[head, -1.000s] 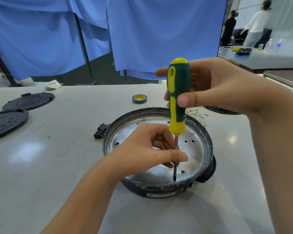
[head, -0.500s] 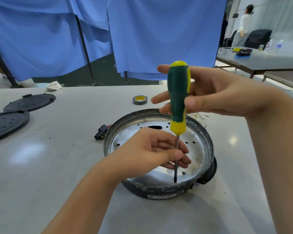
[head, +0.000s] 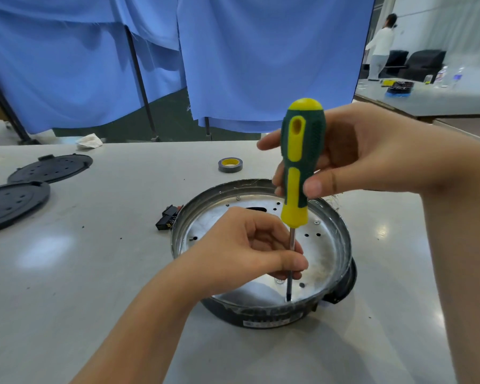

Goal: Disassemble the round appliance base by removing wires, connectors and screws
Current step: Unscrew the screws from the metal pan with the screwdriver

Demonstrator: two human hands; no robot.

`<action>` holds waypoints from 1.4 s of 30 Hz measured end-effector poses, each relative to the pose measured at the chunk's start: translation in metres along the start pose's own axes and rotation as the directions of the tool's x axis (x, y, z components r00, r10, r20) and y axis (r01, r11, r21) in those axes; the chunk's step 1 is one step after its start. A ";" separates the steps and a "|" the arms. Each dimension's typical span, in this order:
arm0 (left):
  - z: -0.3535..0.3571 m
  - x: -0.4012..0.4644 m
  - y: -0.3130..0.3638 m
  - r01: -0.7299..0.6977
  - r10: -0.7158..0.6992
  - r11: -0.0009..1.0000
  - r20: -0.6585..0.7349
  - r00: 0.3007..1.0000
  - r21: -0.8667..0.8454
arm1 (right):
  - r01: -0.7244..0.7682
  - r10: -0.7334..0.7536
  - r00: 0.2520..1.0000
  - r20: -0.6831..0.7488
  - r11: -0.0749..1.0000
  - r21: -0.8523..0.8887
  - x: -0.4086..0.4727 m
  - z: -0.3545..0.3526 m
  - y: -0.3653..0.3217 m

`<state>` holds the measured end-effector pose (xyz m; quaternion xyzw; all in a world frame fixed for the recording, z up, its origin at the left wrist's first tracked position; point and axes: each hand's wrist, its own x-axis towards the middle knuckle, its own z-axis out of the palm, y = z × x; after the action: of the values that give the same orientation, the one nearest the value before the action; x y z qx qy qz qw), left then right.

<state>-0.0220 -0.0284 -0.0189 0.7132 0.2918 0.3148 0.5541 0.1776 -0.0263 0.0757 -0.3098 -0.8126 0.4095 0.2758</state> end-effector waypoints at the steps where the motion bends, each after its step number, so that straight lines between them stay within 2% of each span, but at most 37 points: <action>1: 0.000 0.000 0.000 -0.003 0.004 1.000 -0.009 1.000 0.007 | -0.002 0.001 0.999 0.033 0.999 0.034 -0.001 -0.001 0.001; 5: 0.002 0.000 0.001 -0.032 0.033 0.999 -0.018 0.999 0.037 | 0.006 -0.021 0.992 0.124 0.993 0.119 -0.001 -0.003 0.004; 10: 0.001 0.001 0.001 -0.025 0.029 0.996 -0.044 0.999 0.090 | -0.014 0.013 0.999 -0.031 1.000 -0.021 0.007 0.004 0.004; 14: 0.001 0.000 0.002 -0.018 0.018 0.996 -0.008 1.000 0.093 | 0.014 -0.013 0.998 -0.064 1.000 0.013 0.006 0.005 0.002; 17: -0.001 -0.002 0.003 0.015 -0.013 0.999 0.059 0.998 -0.033 | 0.013 -0.014 1.000 0.007 0.997 0.076 0.003 0.002 0.002; 22: -0.005 -0.004 0.004 0.022 -0.007 0.993 0.130 0.991 -0.114 | 0.034 -0.054 0.987 0.153 0.991 0.132 0.003 0.003 0.003; 27: -0.003 -0.003 0.004 0.008 -0.003 0.993 0.042 0.999 -0.115 | 0.016 -0.052 0.981 0.186 0.981 0.192 0.005 0.000 0.011; 30: -0.002 -0.001 0.005 -0.012 0.011 0.994 -0.013 1.000 -0.108 | -0.017 -0.001 0.989 0.146 0.992 0.122 0.005 0.000 0.009; 34: 0.001 0.000 0.005 -0.060 0.058 0.998 -0.098 0.994 -0.017 | -0.062 0.062 0.996 0.065 0.998 -0.004 0.008 0.006 0.003; 37: 0.002 0.001 0.006 -0.092 0.100 0.993 -0.118 0.988 0.076 | -0.054 0.054 0.998 0.024 0.999 0.002 0.007 0.006 0.003; 39: 0.003 0.000 0.006 -0.108 0.124 0.986 -0.128 0.984 0.126 | -0.035 0.031 0.998 0.056 0.997 0.073 0.004 0.004 0.003; 42: 0.004 0.001 0.005 -0.092 0.109 0.986 -0.116 0.987 0.141 | -0.003 -0.026 0.983 0.182 0.988 0.156 0.004 0.003 0.004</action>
<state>-0.0185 -0.0312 -0.0150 0.7422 0.3097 0.3654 0.4688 0.1739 -0.0230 0.0713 -0.2435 -0.8019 0.4968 0.2255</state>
